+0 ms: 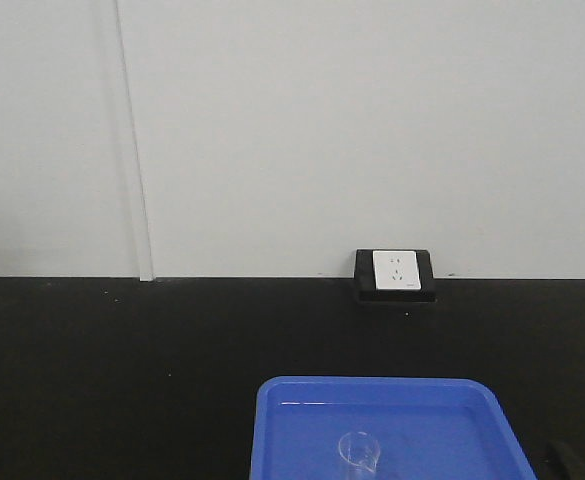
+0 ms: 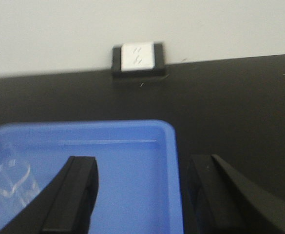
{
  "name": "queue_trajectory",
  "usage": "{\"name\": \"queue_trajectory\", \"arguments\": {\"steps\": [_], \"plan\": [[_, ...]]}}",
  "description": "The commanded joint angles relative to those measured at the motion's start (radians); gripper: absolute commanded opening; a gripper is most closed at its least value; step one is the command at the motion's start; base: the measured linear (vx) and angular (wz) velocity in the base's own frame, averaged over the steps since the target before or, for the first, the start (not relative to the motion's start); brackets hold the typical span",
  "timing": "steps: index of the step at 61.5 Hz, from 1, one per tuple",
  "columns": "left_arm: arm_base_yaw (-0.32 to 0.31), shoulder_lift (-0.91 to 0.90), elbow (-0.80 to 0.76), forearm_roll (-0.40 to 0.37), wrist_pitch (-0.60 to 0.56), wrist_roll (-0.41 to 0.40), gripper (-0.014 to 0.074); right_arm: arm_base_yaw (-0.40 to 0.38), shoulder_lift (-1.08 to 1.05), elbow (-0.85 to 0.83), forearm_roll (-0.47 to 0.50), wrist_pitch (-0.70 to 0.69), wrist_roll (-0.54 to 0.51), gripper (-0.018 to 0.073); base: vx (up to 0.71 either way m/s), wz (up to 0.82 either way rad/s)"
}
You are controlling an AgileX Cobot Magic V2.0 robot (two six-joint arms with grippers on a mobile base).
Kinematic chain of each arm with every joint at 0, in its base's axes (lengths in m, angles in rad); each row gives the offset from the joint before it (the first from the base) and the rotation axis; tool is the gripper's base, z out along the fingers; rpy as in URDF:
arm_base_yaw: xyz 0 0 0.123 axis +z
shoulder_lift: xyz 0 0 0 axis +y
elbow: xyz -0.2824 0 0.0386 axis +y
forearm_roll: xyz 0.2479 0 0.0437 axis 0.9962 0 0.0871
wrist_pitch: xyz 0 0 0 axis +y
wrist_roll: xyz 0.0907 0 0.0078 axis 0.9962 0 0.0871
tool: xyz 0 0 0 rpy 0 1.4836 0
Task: Move beaker to silver tray on left bench
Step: 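Move the right gripper down to the glass beaker in the blue tray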
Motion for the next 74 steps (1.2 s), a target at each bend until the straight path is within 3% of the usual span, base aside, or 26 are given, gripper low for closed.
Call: {"name": "queue_trajectory", "arguments": {"steps": [1,8,17,27,48,57,74], "plan": [[0.002,-0.007,0.018,-0.005,-0.084,0.000,0.0001,-0.003,0.088,-0.077,-0.224,-0.182,0.018,0.0469,0.00,0.00],[0.002,-0.007,0.018,-0.005,-0.084,0.000,0.0001,-0.003,0.226,-0.139,-0.411,-0.316,0.120,0.0469,0.00,0.00],[0.002,-0.007,0.018,-0.005,-0.084,0.000,0.0001,-0.003,0.392,-0.221,-0.590,-0.328,0.281,0.0469,0.00,0.00],[0.002,-0.007,0.018,-0.005,-0.084,0.000,0.0001,-0.003,0.550,-0.301,-0.702,-0.340,0.380,0.0480,0.00,0.00],[0.002,-0.007,0.018,-0.005,-0.084,0.000,0.0001,0.056,0.744,-0.396,-0.715,-0.362,0.352,0.0606,0.00,0.00],[0.002,-0.007,0.018,-0.005,-0.084,0.000,0.0001,0.090,0.801,-0.442,-0.698,-0.362,0.302,0.0607,0.00,0.00],[0.002,-0.007,0.018,-0.005,-0.084,0.000,0.0001,0.104,0.914,-0.572,-0.666,-0.363,0.331,0.0600,0.00,0.00]]}}
